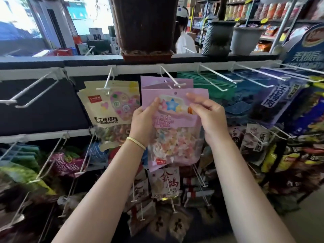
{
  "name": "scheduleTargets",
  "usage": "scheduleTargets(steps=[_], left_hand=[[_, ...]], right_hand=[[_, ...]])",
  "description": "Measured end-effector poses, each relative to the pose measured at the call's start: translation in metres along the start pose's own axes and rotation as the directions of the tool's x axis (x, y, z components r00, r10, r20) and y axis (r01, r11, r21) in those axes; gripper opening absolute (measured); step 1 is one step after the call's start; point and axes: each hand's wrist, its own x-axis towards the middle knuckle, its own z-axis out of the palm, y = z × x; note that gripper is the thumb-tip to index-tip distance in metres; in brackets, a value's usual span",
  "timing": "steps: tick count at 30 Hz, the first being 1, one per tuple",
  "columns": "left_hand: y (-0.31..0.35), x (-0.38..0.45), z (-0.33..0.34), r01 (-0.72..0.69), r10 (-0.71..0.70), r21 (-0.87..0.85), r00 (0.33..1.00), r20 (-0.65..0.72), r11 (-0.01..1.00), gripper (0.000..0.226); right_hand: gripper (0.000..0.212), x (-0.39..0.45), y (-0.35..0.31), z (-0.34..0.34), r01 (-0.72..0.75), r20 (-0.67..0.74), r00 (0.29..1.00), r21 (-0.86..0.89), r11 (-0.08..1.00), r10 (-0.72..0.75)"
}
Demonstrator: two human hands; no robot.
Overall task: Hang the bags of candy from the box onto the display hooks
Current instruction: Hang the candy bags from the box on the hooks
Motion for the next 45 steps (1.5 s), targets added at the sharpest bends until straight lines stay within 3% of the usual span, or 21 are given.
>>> scheduleTargets(steps=[4,7,10,12,15,18,23,25,27,29,30,33,36,42,45], left_hand=[[0.001,0.006,0.002,-0.013,0.012,-0.017,0.999,-0.038,1.000,0.038],[0.002,0.009,0.006,-0.001,0.000,-0.036,1.000,-0.030,0.999,0.030],[-0.006,0.012,0.008,0.022,-0.022,-0.007,1.000,-0.010,1.000,0.044],[-0.009,0.013,0.006,0.024,-0.024,-0.024,1.000,-0.020,0.999,0.034],[-0.013,0.017,0.001,0.027,-0.027,-0.003,0.998,-0.053,1.000,0.047],[-0.014,0.020,-0.001,0.001,-0.002,-0.011,0.998,-0.068,1.000,0.030],[-0.024,0.028,-0.004,-0.056,0.076,0.146,0.988,-0.131,0.988,0.056],[-0.030,0.030,-0.009,-0.136,0.202,0.344,0.966,-0.164,0.929,0.047],[-0.036,0.027,-0.014,-0.248,0.421,0.634,0.897,-0.135,0.733,0.040],[-0.047,0.023,-0.017,-0.340,0.578,0.795,0.816,-0.016,0.502,0.062],[-0.052,0.021,-0.019,-0.373,0.613,0.814,0.790,0.027,0.445,0.072],[-0.061,0.023,-0.021,-0.431,0.676,0.803,0.735,0.048,0.412,0.087],[-0.059,0.032,-0.020,-0.457,0.708,0.822,0.700,0.096,0.340,0.085],[-0.059,0.046,-0.020,-0.352,0.607,0.898,0.784,0.129,0.264,0.058],[-0.061,0.049,-0.022,-0.335,0.552,0.913,0.819,0.159,0.233,0.060]], right_hand=[[0.030,0.009,-0.003,0.003,0.017,0.016,1.000,0.006,1.000,-0.017],[0.029,0.013,-0.002,0.000,0.017,0.014,1.000,0.034,0.999,-0.017],[0.031,0.014,0.003,-0.004,0.009,0.010,1.000,0.043,0.999,-0.010],[0.034,0.015,0.005,-0.002,0.011,0.029,1.000,0.031,0.999,-0.012],[0.034,0.018,0.003,-0.001,0.020,0.050,0.999,0.019,1.000,-0.021],[0.029,0.020,0.003,-0.001,0.022,0.048,0.999,-0.009,1.000,-0.021],[0.029,0.024,0.016,0.000,0.054,0.067,0.997,-0.082,0.995,-0.049],[0.030,0.027,0.024,-0.001,0.156,0.084,0.986,-0.207,0.966,-0.141],[0.034,0.028,0.037,-0.003,0.276,0.088,0.961,-0.393,0.877,-0.263],[0.046,0.025,0.053,-0.003,0.351,0.118,0.934,-0.471,0.809,-0.337],[0.051,0.024,0.061,-0.003,0.373,0.136,0.925,-0.491,0.787,-0.353],[0.063,0.024,0.073,0.000,0.394,0.172,0.917,-0.529,0.751,-0.360],[0.072,0.028,0.073,0.003,0.375,0.208,0.927,-0.549,0.747,-0.312],[0.081,0.038,0.078,0.007,0.294,0.218,0.955,-0.612,0.735,-0.201],[0.081,0.036,0.081,0.008,0.287,0.218,0.957,-0.634,0.718,-0.190]])
